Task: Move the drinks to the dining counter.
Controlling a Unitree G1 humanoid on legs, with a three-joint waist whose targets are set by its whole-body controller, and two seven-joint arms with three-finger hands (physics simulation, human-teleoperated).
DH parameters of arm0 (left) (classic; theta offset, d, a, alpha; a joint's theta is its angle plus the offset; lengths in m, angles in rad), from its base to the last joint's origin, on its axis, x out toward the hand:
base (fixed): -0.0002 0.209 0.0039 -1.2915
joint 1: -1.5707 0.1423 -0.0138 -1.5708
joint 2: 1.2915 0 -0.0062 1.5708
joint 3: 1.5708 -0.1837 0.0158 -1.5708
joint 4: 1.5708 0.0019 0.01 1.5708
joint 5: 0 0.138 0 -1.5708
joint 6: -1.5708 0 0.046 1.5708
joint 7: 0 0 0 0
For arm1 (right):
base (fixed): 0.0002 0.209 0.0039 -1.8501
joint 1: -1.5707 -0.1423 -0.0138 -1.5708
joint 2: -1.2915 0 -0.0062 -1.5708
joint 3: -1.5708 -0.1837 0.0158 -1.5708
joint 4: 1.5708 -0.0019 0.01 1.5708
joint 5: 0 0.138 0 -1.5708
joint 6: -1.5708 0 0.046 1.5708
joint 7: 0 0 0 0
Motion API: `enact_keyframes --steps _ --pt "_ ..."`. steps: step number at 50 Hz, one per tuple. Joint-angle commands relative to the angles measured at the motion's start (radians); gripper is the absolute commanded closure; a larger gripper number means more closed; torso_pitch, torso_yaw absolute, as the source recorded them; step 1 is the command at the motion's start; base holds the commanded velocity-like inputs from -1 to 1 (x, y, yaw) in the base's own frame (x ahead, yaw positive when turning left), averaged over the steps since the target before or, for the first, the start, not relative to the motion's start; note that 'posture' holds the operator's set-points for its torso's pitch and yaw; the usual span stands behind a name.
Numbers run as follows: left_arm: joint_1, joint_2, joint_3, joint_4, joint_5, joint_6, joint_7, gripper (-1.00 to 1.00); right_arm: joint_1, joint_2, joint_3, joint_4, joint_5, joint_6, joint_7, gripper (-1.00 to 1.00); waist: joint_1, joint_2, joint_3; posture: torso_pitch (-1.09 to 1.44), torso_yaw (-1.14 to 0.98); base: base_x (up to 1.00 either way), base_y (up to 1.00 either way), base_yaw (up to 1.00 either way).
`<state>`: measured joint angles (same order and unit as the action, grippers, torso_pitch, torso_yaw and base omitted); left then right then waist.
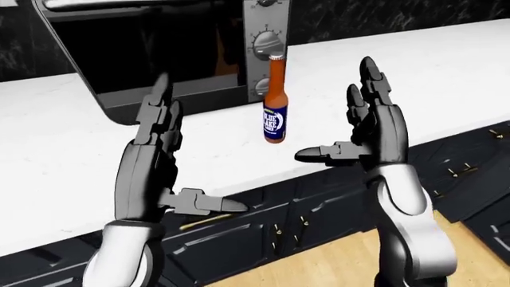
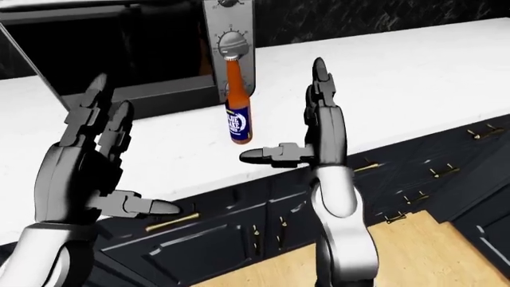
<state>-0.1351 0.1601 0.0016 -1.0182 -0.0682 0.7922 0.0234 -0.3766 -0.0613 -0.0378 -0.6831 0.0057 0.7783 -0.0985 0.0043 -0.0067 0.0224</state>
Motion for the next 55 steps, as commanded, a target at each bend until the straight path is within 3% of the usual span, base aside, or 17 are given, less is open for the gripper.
enact_keyframes --steps 1,16,31,55 --pt "-0.017 0.008 0.005 -0.029 -0.005 -0.030 0.015 -1.00 -0.049 0.001 0.009 0.002 -0.022 -0.033 0.000 -1.00 0.001 -0.002 -0.017 0.00 0.00 0.00 0.00 0.00" --pt "0.021 0.025 0.029 -0.029 -0.046 -0.064 0.024 -1.00 -0.256 0.079 0.067 0.331 -0.105 -0.107 -0.051 -1.00 -0.005 0.012 -0.020 0.00 0.00 0.00 0.00 0.00" --pt "0.004 0.076 0.081 -0.029 -0.135 -0.053 0.062 -1.00 -0.514 0.069 0.024 0.774 -0.091 -0.254 -0.163 -1.00 0.002 0.017 -0.030 0.00 0.00 0.00 0.00 0.00" --pt "0.041 0.125 0.128 -0.029 -0.217 -0.089 0.096 -1.00 -0.634 0.090 0.034 1.147 -0.069 -0.427 -0.192 -1.00 0.006 0.023 -0.036 0.00 0.00 0.00 0.00 0.00"
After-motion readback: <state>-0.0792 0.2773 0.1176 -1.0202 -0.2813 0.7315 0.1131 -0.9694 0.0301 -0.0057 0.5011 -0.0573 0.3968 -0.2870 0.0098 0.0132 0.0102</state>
